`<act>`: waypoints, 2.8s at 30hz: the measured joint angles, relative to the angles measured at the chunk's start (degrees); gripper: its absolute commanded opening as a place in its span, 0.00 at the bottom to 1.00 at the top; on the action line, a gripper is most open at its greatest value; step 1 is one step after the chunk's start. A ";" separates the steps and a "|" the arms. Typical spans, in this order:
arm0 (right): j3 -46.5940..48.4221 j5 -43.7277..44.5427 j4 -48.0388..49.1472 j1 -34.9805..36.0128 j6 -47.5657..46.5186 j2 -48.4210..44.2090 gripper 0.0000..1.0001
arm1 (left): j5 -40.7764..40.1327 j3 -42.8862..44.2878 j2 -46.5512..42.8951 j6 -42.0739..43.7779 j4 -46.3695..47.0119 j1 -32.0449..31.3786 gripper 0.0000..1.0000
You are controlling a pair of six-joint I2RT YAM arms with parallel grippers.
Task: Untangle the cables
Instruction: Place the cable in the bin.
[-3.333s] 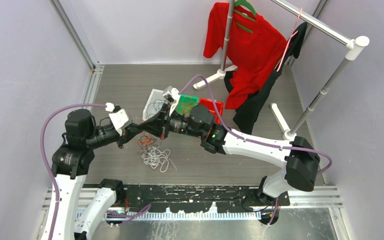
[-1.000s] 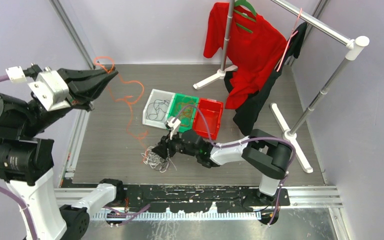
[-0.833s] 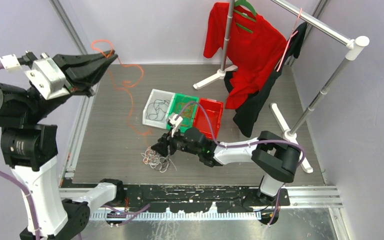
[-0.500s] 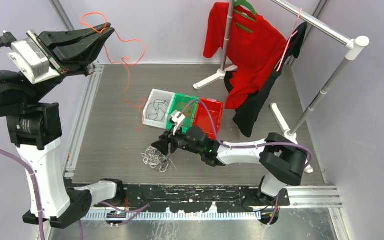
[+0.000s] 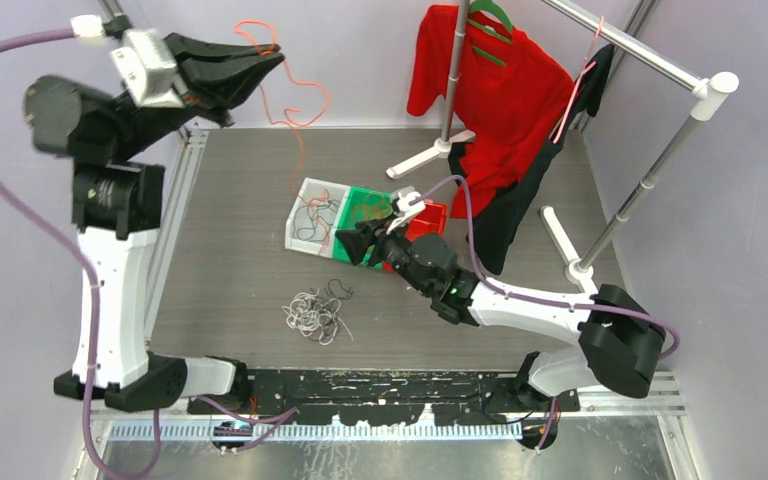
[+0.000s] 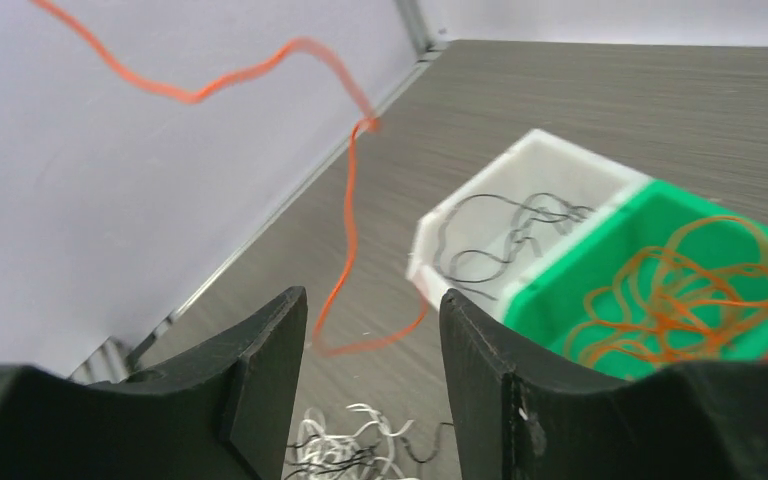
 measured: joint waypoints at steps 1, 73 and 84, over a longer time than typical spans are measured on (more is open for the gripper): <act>-0.50 1.05 -0.52 -0.57 0.00 -0.79 0.56 | 0.02 0.15 1.05 0.24 -0.07 -0.61 0.00; -12.98 16.11 -10.88 -17.07 4.81 -11.32 0.50 | -24.92 -23.82 30.36 40.76 -25.94 -19.04 0.00; -14.10 12.79 -8.37 -20.94 6.69 -10.14 0.50 | -30.21 -22.51 38.56 45.59 -25.83 -21.24 0.00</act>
